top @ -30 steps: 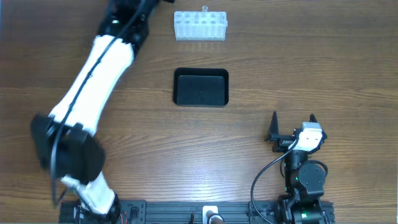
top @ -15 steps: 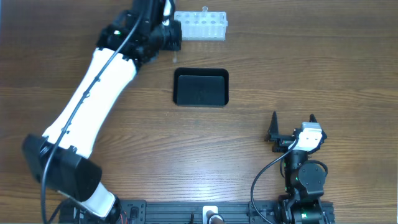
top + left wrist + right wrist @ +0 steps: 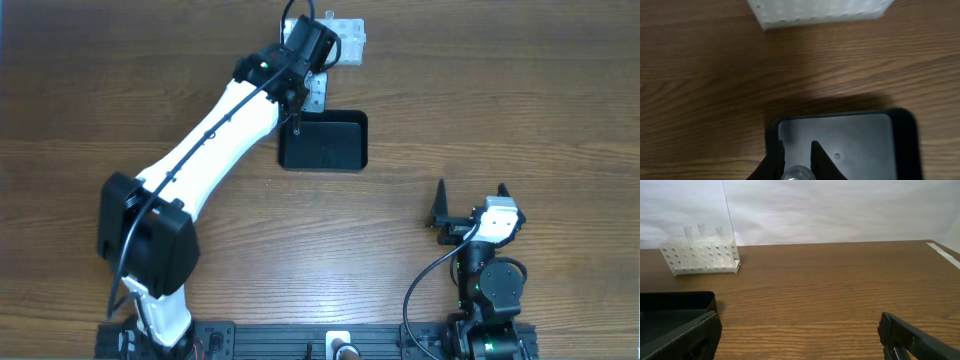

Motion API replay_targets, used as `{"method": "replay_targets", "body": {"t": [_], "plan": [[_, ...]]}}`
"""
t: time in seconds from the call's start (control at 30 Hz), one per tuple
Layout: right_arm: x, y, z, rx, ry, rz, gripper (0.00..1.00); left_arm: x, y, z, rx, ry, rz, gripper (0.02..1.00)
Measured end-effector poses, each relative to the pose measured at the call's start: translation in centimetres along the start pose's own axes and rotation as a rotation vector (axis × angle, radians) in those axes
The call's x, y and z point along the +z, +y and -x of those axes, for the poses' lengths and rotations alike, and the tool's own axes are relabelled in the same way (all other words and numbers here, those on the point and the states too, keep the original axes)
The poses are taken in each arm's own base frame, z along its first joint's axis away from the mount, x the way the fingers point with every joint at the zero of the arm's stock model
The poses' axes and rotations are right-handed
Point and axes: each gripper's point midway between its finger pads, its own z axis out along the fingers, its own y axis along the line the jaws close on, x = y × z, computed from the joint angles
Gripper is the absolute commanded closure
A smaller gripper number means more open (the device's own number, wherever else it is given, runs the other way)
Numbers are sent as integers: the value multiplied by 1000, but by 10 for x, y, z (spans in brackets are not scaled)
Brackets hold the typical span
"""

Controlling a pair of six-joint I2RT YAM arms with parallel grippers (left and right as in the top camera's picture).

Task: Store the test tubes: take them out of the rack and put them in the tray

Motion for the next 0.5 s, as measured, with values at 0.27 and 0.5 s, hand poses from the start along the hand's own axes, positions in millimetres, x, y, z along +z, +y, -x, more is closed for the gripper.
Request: {"method": "replay_targets", "body": {"t": [0.27,0.5], "plan": [[0,0,0,0,0,0,7,31,2,-16,11,62,42,954],[0,0,0,1,0,0,7,47,2,-26,-3,96,58,952]]}}
